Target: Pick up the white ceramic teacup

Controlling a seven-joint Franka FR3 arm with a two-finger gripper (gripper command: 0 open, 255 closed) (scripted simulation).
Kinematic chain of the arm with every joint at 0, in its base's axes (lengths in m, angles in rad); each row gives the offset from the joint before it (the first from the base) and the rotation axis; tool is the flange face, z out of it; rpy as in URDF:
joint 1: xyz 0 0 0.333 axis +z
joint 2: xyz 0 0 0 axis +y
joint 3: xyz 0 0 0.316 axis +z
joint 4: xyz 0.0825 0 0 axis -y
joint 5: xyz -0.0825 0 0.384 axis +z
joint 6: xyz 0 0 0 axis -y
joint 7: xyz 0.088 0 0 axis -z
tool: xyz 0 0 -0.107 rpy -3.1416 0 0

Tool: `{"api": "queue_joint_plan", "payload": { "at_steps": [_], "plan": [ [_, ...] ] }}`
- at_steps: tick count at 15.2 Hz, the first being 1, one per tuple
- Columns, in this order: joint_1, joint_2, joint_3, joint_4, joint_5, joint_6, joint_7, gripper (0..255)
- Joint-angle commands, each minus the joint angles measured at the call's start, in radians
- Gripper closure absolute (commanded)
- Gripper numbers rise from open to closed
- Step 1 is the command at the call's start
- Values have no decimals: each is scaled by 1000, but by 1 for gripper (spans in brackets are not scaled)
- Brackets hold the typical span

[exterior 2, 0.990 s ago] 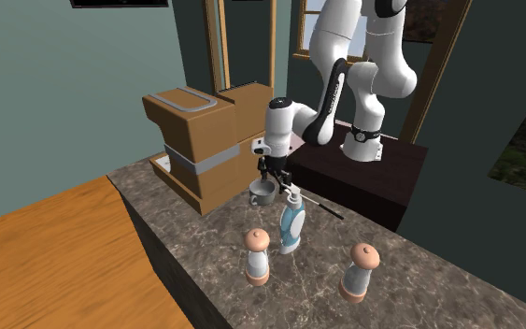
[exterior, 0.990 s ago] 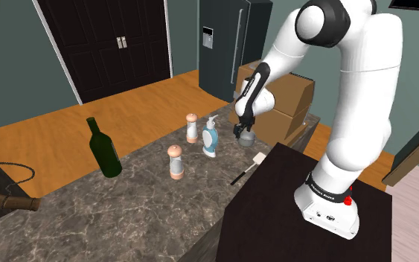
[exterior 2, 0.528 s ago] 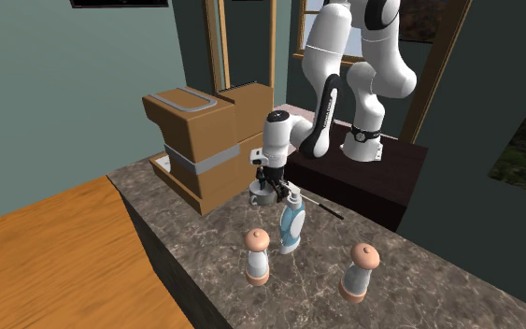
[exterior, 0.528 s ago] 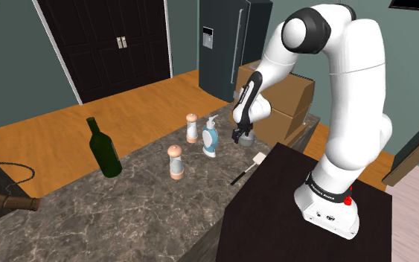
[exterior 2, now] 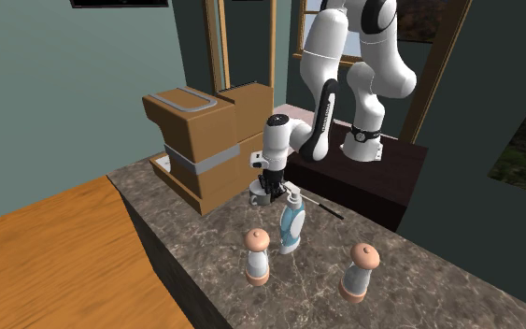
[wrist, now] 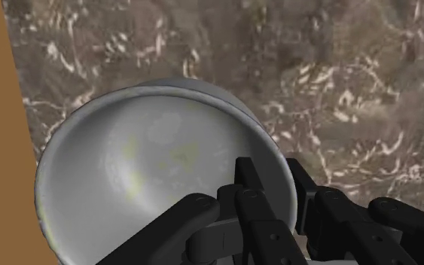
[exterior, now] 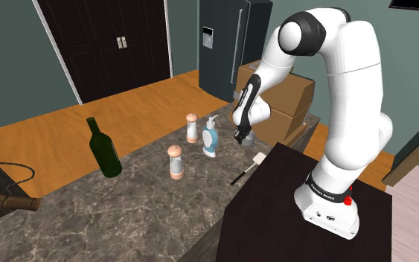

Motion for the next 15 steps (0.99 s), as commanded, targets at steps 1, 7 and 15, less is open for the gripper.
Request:
{"api": "queue_joint_plan", "payload": {
  "at_steps": [1,7,15],
  "plan": [
    [0,0,0,0,0,0,0,255],
    [9,-31,-10,-10,-5,-20,3,255],
    [47,-157,-56,-48,-34,-110,20,255]
  ]
}}
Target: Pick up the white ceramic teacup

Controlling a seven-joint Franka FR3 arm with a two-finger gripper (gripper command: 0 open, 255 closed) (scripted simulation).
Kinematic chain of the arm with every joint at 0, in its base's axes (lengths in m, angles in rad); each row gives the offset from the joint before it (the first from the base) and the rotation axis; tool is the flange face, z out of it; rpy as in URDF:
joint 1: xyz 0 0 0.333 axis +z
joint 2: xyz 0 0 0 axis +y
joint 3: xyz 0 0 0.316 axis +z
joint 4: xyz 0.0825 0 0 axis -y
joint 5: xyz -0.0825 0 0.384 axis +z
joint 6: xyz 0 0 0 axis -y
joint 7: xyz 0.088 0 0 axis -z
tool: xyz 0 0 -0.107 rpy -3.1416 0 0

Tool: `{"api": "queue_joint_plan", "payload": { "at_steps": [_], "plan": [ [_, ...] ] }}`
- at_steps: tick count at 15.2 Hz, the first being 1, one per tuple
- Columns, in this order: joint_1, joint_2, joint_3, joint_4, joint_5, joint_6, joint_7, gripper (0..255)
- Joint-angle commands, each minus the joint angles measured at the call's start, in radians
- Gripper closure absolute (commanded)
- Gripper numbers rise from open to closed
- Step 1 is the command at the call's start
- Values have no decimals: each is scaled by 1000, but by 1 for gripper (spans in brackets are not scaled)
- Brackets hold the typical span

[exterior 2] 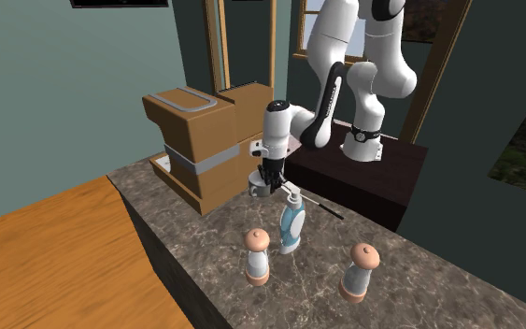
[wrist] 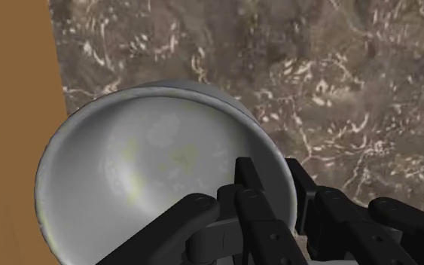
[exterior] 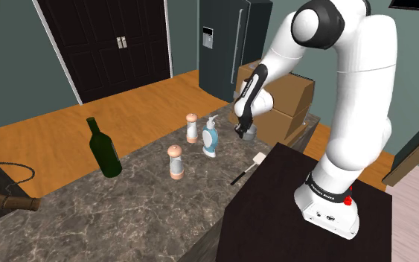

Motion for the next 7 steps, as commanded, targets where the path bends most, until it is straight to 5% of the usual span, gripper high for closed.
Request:
{"api": "queue_joint_plan", "payload": {
  "at_steps": [1,7],
  "plan": [
    [11,-34,-13,-10,-10,-25,7,255],
    [29,-98,-36,-22,-35,-76,22,255]
  ]
}}
